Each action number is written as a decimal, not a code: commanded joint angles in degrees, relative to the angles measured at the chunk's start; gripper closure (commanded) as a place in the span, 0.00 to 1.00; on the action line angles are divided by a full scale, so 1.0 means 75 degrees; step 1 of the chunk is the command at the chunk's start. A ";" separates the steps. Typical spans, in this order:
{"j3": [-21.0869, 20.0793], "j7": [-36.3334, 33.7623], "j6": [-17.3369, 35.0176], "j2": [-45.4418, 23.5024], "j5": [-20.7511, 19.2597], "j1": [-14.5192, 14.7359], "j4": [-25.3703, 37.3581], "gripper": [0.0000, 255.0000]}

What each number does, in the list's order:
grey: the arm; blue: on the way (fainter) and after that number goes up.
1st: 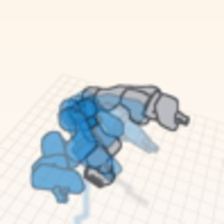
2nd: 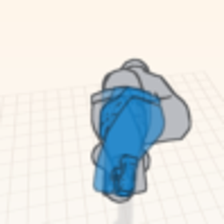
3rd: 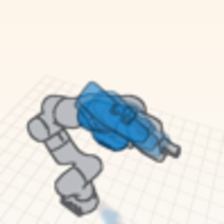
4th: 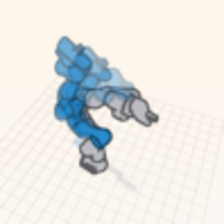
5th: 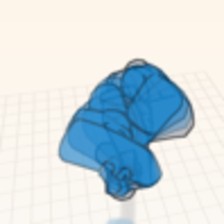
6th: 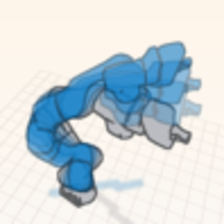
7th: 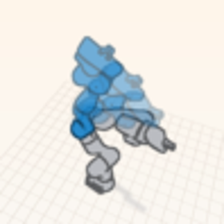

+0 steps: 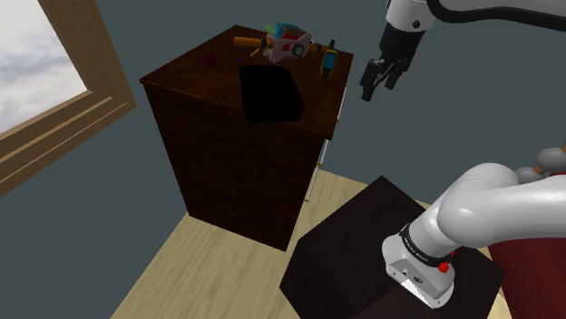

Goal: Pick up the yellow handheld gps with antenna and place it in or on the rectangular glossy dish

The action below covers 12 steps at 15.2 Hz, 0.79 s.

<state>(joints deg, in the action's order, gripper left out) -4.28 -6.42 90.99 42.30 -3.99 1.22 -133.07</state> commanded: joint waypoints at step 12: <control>0.1832 0.3034 0.1621 -0.1874 -0.0554 -0.0007 0.0989 0.00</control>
<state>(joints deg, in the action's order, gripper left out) 8.34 14.10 102.34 29.64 -8.13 1.04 -126.79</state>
